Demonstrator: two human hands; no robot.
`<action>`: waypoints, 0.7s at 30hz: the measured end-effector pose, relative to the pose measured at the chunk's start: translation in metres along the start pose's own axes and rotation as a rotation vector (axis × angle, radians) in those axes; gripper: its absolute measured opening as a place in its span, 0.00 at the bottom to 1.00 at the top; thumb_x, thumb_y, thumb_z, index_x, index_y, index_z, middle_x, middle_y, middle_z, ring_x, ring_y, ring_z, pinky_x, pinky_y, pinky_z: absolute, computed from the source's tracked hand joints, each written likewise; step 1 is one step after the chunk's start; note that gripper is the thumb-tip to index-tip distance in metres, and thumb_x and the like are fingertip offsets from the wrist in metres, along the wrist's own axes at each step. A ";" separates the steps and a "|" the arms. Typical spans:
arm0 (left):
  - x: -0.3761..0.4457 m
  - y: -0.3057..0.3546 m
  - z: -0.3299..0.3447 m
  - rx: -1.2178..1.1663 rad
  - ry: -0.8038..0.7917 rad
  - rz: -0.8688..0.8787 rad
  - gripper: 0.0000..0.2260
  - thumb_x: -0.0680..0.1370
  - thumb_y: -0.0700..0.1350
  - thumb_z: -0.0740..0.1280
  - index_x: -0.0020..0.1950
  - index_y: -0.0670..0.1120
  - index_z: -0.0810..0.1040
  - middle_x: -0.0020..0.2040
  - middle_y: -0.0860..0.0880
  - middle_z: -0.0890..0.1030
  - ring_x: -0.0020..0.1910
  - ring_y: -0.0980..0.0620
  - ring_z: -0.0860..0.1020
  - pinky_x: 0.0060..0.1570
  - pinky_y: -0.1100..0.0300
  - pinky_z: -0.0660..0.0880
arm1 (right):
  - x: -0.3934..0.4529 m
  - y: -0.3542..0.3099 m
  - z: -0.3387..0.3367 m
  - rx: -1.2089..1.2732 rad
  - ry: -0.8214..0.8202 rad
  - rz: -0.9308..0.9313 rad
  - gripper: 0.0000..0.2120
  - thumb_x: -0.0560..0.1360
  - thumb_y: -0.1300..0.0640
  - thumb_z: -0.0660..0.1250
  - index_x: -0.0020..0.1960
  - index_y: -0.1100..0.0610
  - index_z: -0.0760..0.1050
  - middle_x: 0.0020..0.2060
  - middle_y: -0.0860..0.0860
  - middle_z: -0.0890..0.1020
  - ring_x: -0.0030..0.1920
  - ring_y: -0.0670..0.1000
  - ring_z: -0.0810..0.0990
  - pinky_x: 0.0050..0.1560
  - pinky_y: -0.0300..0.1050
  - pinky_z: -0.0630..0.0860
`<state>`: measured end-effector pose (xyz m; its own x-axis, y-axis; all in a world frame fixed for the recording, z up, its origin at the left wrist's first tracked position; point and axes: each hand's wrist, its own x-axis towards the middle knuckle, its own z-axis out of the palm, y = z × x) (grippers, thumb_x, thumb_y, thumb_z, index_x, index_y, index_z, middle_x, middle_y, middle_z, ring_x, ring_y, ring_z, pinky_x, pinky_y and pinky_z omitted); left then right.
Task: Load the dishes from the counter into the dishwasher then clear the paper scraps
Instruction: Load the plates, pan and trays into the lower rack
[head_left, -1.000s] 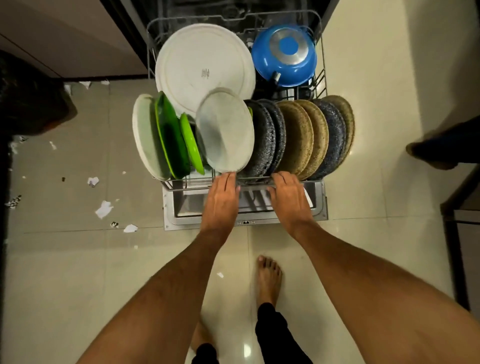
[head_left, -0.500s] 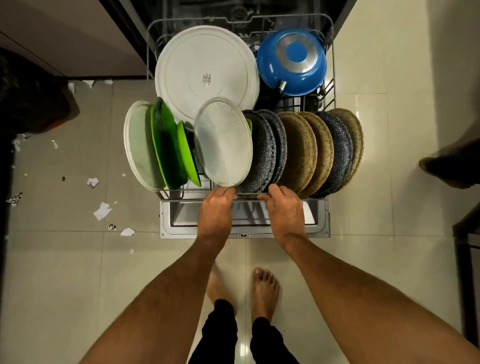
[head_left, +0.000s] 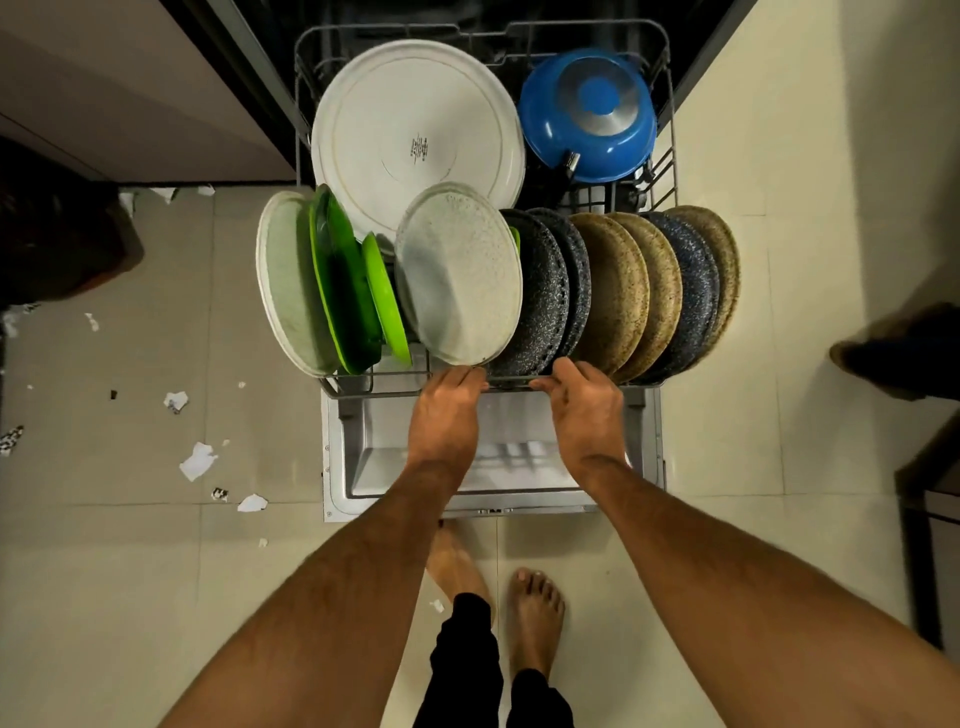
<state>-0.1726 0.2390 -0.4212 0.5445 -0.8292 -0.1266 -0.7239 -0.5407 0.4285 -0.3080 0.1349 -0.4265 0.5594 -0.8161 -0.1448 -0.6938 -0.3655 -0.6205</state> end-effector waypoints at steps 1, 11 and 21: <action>0.006 -0.001 0.000 -0.012 -0.005 0.008 0.17 0.68 0.26 0.67 0.53 0.40 0.83 0.49 0.42 0.84 0.48 0.39 0.81 0.47 0.49 0.80 | 0.005 -0.002 -0.001 0.003 0.007 0.005 0.09 0.80 0.49 0.59 0.42 0.50 0.68 0.39 0.51 0.75 0.42 0.55 0.79 0.37 0.56 0.80; 0.086 -0.013 -0.019 -0.035 -0.063 0.075 0.18 0.71 0.29 0.66 0.58 0.41 0.82 0.54 0.42 0.84 0.52 0.39 0.81 0.50 0.49 0.80 | 0.080 -0.024 -0.009 -0.140 0.053 0.024 0.05 0.78 0.63 0.71 0.45 0.57 0.77 0.39 0.52 0.79 0.41 0.55 0.77 0.35 0.46 0.73; 0.157 -0.010 -0.038 -0.051 0.008 0.087 0.20 0.70 0.27 0.61 0.55 0.41 0.83 0.51 0.42 0.85 0.49 0.40 0.82 0.49 0.50 0.79 | 0.151 -0.041 -0.019 -0.161 0.098 -0.002 0.04 0.78 0.59 0.72 0.46 0.58 0.79 0.39 0.54 0.81 0.37 0.54 0.75 0.37 0.41 0.64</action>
<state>-0.0640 0.1201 -0.4118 0.4842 -0.8713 -0.0800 -0.7460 -0.4589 0.4826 -0.2033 0.0185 -0.4083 0.5195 -0.8522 -0.0629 -0.7608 -0.4278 -0.4880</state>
